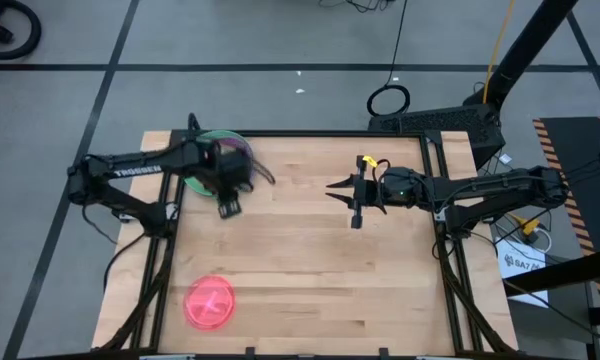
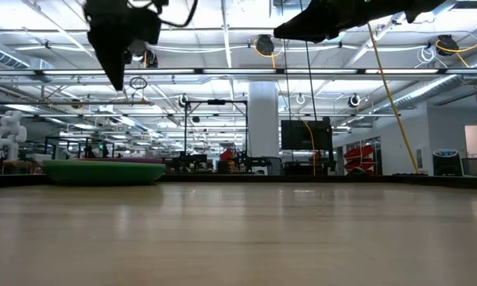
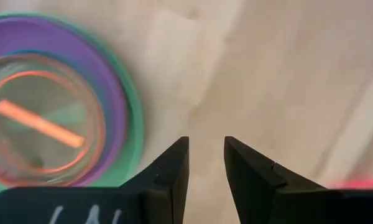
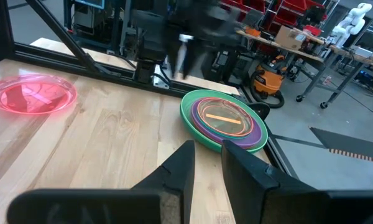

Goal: Stack plastic plates
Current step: Stack the transparent pink plate on top of the transparent orange plate

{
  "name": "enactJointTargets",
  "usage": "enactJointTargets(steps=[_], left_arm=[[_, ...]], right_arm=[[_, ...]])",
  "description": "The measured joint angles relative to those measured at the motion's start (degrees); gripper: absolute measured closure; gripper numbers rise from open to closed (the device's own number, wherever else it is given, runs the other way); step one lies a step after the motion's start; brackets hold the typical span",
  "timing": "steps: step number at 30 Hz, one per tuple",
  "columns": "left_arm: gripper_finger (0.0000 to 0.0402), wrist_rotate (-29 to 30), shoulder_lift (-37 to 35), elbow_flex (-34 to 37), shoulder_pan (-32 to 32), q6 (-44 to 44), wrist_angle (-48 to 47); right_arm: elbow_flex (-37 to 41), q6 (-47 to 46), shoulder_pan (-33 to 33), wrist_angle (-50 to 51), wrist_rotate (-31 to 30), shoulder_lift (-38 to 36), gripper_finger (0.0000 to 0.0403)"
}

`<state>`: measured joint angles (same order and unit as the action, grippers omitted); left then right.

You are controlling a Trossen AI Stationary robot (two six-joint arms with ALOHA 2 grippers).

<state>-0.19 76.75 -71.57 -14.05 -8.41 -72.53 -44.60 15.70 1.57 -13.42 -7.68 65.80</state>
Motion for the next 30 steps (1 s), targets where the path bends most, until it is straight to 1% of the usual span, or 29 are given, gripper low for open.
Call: enactJointTargets(steps=[3, 7, 14, 17, 20, 24, 27, 30], left_arm=[[0.0293, 0.0, 0.0, 0.0, 7.19, -1.7, 0.0], [0.0293, 0.02, 0.0, 0.0, 16.41, -7.22, 0.12], [0.0293, 0.19, 0.0, 0.02, 29.82, -15.33, 1.49], [0.0293, 1.92, 0.01, 0.52, 35.31, -20.09, 2.84], [0.0293, 4.3, 0.02, 3.06, 40.23, -24.52, 4.94], [0.0293, 4.43, 0.03, 8.37, 44.73, -27.31, 8.01], [0.0293, 0.88, 0.04, 12.65, 47.19, -32.55, 11.47], [0.0293, -0.65, 0.07, 16.0, 51.01, -38.38, 14.96]], right_arm=[[0.0, -0.01, 0.01, -0.01, 0.02, 0.0, 0.033], [0.0, -0.02, 0.0, 0.0, 0.01, 0.0, 0.033], [0.0, -0.64, 0.01, -0.01, 0.22, 0.0, 0.033], [0.0, -1.09, 0.0, -0.01, 0.24, 0.0, 0.033], [0.0, -1.11, -0.01, -0.01, 0.24, 0.0, 0.033], [0.0, -1.26, 0.01, -0.01, 0.24, 0.0, 0.033], [0.0, -1.51, 0.01, -0.01, 0.24, 0.0, 0.033], [0.0, -1.46, 0.01, -0.01, 0.24, 0.0, 0.033]])
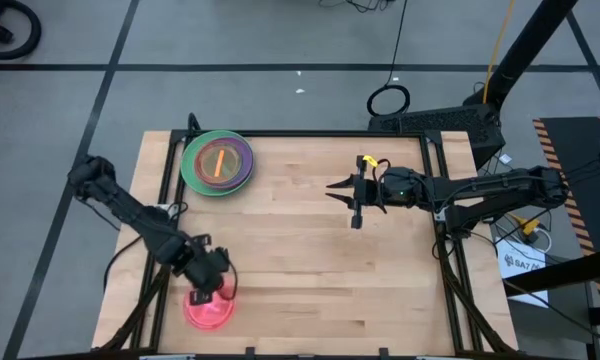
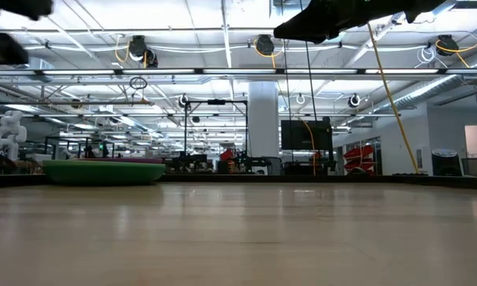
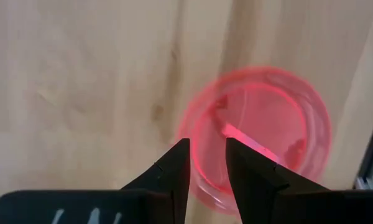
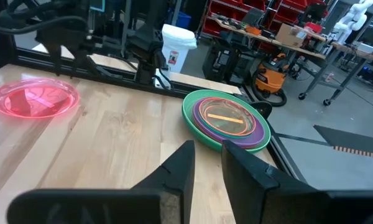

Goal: Stack plastic plates
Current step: Stack the transparent pink plate on top of the transparent orange plate

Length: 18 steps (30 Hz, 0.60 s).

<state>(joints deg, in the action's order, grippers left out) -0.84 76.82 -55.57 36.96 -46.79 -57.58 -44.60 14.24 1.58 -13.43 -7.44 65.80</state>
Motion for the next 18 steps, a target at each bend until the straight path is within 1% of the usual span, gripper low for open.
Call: enactJointTargets(steps=[2, 3, 5, 7, 15, 18], left_arm=[[0.0293, 0.0, 0.0, 1.53, 2.49, -2.86, 1.73], [0.0293, 1.04, -0.02, 2.05, 3.56, -4.29, 1.9], [0.0293, 4.96, 0.0, 2.85, 5.44, -8.03, 1.67], [0.0293, 6.98, 0.0, 3.17, 6.76, -11.17, 1.77], [0.0292, 7.29, 0.0, 5.96, 9.39, -19.03, 4.84], [0.0276, 6.16, 0.04, 6.49, 9.56, -20.06, 4.78]], right_arm=[[0.0, 0.04, -0.02, 0.0, 0.0, 0.0, 0.033], [0.0, 0.07, -0.02, -0.01, 0.0, 0.0, 0.033], [0.0, 0.09, -0.01, -0.02, 0.0, 0.0, 0.033], [0.0, 0.1, 0.0, 0.0, 0.0, 0.0, 0.033], [0.0, 0.37, 0.0, 0.0, 0.0, 0.0, 0.033], [0.0, 0.37, 0.0, -0.01, 0.0, 0.0, 0.033]])
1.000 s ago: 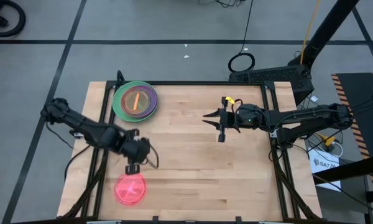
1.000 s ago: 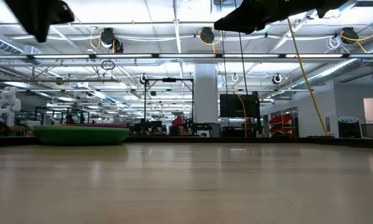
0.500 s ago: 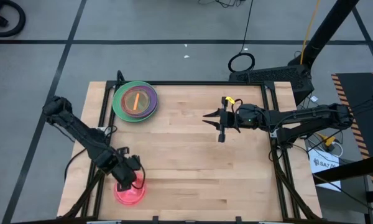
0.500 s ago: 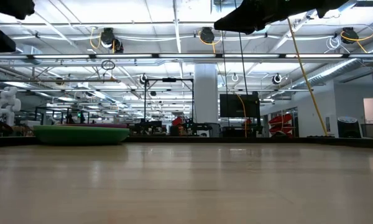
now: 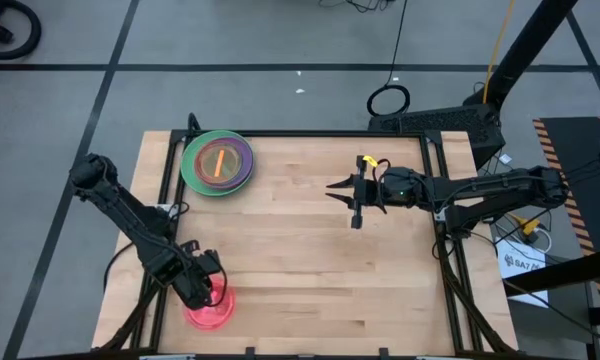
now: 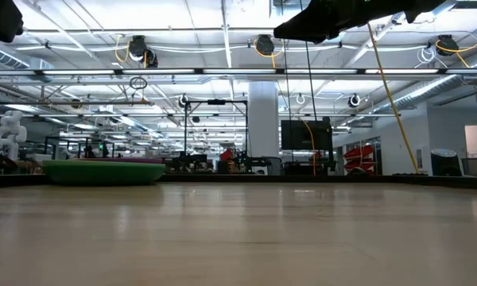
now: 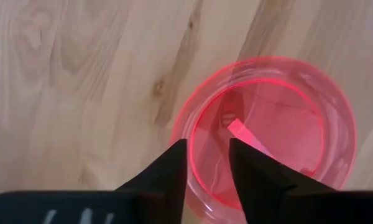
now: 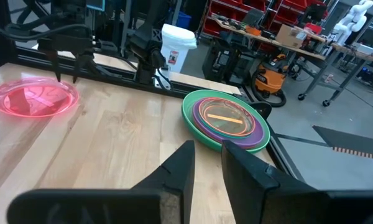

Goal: Stack plastic plates
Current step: Stack the transparent pink plate on top of the transparent orange plate

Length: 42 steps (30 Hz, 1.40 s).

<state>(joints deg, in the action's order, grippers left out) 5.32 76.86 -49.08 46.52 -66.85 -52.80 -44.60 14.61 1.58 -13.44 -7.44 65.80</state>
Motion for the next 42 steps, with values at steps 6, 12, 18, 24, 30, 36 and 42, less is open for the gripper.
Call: enactJointTargets(steps=[6, 12, 18, 24, 30, 36, 42], left_arm=[[0.0223, 1.74, 0.0, 0.24, 0.79, 3.01, 0.78], [0.0218, 3.83, 0.0, 0.24, 0.92, 4.88, 0.21], [0.0218, 3.85, 0.0, 2.29, 1.09, 4.06, 1.17], [0.0218, 3.43, 0.02, 5.8, 2.05, 3.2, 3.65], [0.0218, 3.32, 0.02, 7.9, 2.05, 2.65, 7.75], [0.0218, 3.28, 0.02, 9.17, 2.05, 2.4, 9.46], [0.0218, 3.28, 0.02, 9.31, 2.05, 2.23, 9.53]], right_arm=[[0.0, 0.39, 0.01, -0.01, 0.0, 0.0, 0.033], [0.0, 0.42, -0.01, 0.0, 0.0, 0.0, 0.033], [0.0, 0.42, 0.01, 0.03, 0.0, 0.0, 0.033], [0.0, 0.42, -0.01, 0.01, 0.0, 0.0, 0.033], [0.0, 0.42, 0.01, 0.01, 0.0, 0.0, 0.033], [0.0, 0.42, 0.0, 0.01, 0.0, 0.0, 0.033], [0.0, 0.42, -0.01, 0.0, 0.0, 0.0, 0.033]])
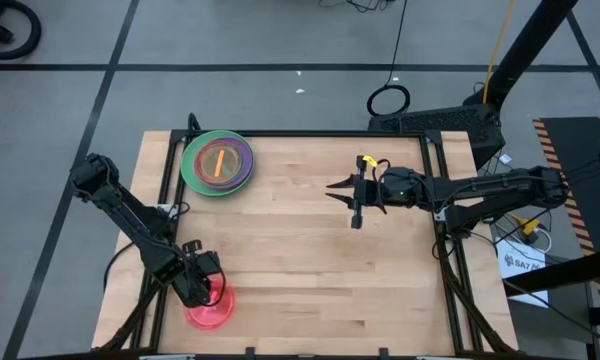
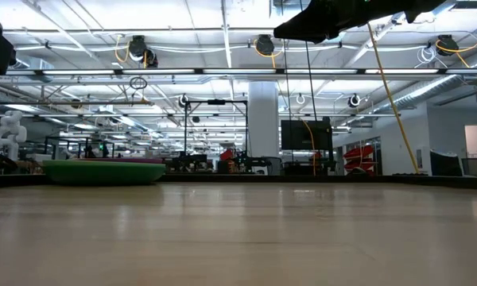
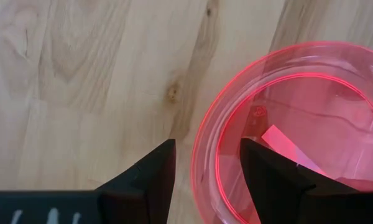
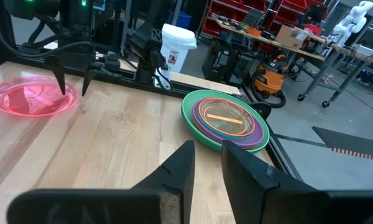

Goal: Stack plastic plates
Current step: Stack the transparent pink plate on top of the transparent orange plate

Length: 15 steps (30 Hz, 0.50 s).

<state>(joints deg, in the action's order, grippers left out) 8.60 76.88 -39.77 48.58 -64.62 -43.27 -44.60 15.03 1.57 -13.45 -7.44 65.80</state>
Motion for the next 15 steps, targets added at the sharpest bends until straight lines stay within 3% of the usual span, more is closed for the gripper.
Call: enactJointTargets(steps=[15], left_arm=[[0.0218, -0.09, 3.67, 0.0, 0.0, 1.95, 0.63]], right_arm=[[0.0, 0.0, 0.01, 0.02, 0.0, 0.0, 0.033]])
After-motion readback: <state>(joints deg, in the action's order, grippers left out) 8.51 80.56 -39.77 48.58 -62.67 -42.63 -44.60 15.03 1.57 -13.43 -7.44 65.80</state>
